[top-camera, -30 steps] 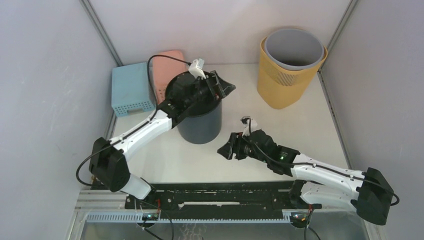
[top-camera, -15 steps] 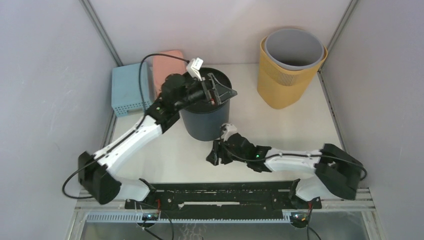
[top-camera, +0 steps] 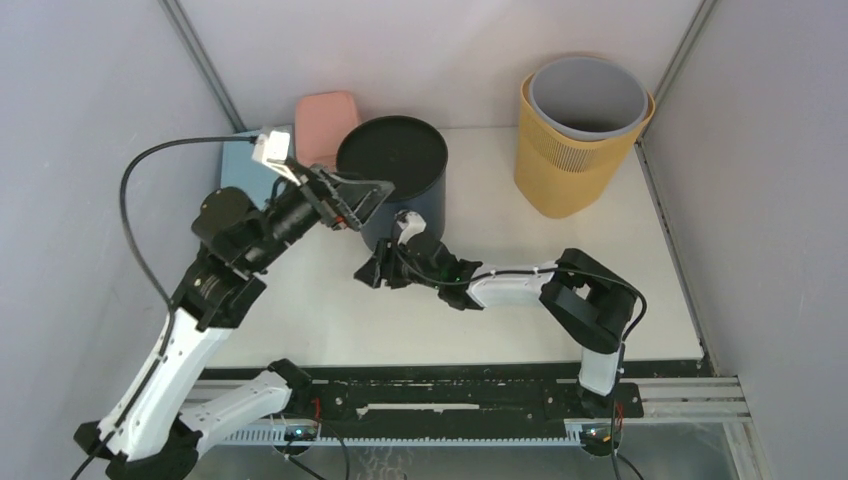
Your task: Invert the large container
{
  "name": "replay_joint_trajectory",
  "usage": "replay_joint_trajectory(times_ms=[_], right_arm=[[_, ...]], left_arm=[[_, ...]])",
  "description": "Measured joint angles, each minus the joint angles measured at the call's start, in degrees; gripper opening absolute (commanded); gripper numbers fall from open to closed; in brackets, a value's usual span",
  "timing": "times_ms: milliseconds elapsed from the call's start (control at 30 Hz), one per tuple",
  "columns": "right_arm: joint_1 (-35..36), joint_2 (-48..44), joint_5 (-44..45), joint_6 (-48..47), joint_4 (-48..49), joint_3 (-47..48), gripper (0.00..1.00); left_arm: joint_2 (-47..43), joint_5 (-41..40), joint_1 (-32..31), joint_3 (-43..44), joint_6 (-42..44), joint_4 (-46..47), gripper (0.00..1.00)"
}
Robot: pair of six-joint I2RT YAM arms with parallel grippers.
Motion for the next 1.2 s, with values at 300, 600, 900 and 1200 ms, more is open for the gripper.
replay_joint_trajectory(times_ms=[300, 600, 900, 1200], right_arm=[[-12.39, 0.00, 2.49, 1.18, -4.74, 0.33, 0.71], [-20.11, 11.17, 0.33, 1.29, -7.87, 15.91, 0.72], [-25.27, 24.74, -4.92, 1.14, -8.50, 32.52, 0.73], [-28.39, 5.62, -8.11, -8.55, -13.49, 17.70, 0.72]], left_arm=[[-4.04, -5.25, 2.32, -3.45, 0.24, -6.05, 1.00], [-1.99, -7.28, 2.45, -5.88, -0.20, -8.57, 1.00], [-2.73, -8.37, 2.45, -7.04, -0.20, -9.29, 1.00], [-2.58, -9.55, 2.60, -9.22, -0.15, -9.64, 1.00]])
